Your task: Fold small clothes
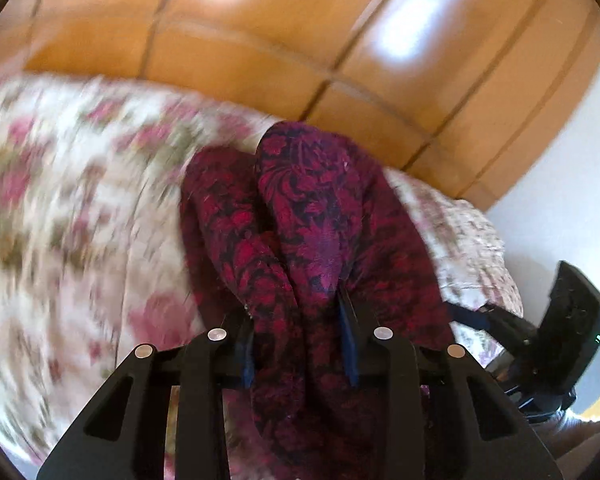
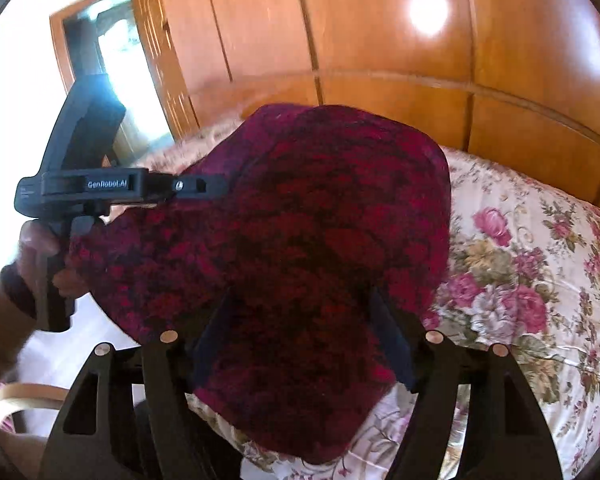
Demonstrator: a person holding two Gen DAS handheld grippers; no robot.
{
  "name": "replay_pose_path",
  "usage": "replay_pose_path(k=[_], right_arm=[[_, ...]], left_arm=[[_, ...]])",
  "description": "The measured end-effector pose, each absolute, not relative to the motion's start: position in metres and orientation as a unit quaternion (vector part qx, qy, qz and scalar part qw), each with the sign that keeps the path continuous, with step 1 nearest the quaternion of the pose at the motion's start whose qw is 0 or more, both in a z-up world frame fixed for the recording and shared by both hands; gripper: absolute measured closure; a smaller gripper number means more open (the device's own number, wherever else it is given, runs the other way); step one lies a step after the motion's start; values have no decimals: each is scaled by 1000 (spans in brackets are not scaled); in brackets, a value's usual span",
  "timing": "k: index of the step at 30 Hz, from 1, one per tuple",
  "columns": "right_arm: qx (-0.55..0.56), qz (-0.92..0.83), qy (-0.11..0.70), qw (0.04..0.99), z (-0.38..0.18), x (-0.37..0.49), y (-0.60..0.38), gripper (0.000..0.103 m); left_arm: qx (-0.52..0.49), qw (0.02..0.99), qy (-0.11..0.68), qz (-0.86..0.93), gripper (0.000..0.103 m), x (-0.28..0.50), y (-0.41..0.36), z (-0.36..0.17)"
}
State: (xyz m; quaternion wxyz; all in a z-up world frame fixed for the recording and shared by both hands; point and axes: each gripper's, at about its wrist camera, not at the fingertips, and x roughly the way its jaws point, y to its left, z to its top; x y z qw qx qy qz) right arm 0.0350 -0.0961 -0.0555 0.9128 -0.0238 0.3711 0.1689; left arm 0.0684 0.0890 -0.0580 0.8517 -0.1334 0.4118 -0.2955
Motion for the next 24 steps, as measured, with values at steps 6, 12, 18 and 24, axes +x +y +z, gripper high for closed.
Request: replay_pose_path(k=[6, 12, 18, 24], right_arm=[[-83, 161, 376, 909, -68, 27, -90, 33], [-5, 190, 388, 902, -32, 39, -117, 33], [37, 143, 393, 908, -10, 93, -114, 31], [41, 103, 428, 897, -21, 156, -113, 30]], left_arm=[[-189, 849, 404, -284, 67, 53, 99, -84], [-139, 876, 385, -255, 58, 43, 82, -71], [-84, 896, 374, -223, 54, 31, 72, -63], [-46, 912, 361, -187, 46, 27, 68, -64]])
